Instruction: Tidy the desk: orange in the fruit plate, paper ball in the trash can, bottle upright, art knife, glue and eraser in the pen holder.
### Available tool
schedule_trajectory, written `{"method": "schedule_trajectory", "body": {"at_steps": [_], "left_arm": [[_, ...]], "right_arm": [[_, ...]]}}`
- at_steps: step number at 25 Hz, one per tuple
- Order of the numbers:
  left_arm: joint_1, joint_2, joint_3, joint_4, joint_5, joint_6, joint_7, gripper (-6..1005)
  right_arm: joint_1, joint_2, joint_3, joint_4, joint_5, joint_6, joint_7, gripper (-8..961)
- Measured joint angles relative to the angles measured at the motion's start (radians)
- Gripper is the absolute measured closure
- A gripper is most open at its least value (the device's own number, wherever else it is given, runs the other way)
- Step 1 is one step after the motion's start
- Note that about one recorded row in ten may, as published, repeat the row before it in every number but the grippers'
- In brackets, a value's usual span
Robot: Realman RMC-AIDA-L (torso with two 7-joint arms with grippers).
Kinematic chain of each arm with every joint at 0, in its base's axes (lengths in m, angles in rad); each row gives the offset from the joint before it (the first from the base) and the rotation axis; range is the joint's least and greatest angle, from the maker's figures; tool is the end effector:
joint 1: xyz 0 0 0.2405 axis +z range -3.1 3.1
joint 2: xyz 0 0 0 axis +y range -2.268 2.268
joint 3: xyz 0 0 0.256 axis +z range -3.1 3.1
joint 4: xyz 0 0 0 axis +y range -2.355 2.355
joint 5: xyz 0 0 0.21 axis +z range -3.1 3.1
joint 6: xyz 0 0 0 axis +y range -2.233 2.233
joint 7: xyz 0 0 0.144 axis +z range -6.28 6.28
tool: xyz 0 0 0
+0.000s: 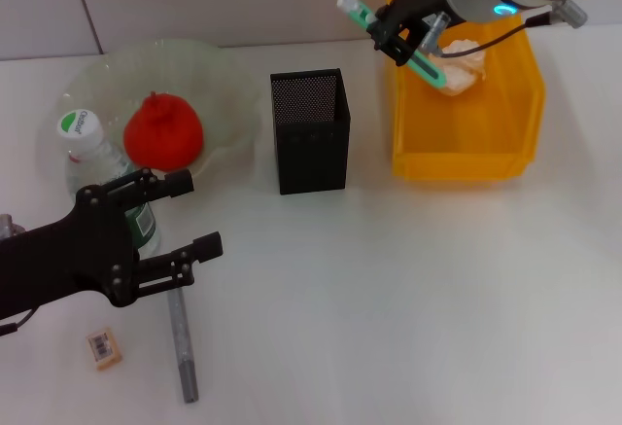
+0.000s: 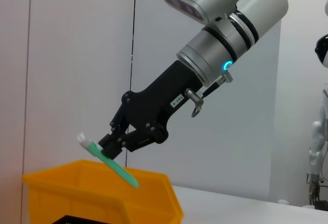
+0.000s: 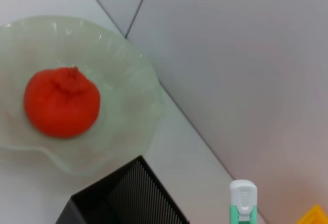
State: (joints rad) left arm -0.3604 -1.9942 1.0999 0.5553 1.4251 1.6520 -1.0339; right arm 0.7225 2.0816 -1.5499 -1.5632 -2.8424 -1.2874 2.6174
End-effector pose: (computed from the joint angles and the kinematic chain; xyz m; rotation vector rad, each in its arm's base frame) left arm -0.2643 0.2849 0.0058 -2.6621 -0.2669 -1.0324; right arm 0.0768 0.4011 0.0188 -2.3426 0.2738 -0.3324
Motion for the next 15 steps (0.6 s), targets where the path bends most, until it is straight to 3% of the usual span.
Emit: {"method": "schedule_trajectory", "body": {"at_steps": [15], "left_arm": [[-0.006,0.000,0.004,0.000,0.000,-0.013,-0.001,212]], "right_arm": [[0.012,0.004,-0.020,0.013,0.017,0.123,-0.001,868]]}}
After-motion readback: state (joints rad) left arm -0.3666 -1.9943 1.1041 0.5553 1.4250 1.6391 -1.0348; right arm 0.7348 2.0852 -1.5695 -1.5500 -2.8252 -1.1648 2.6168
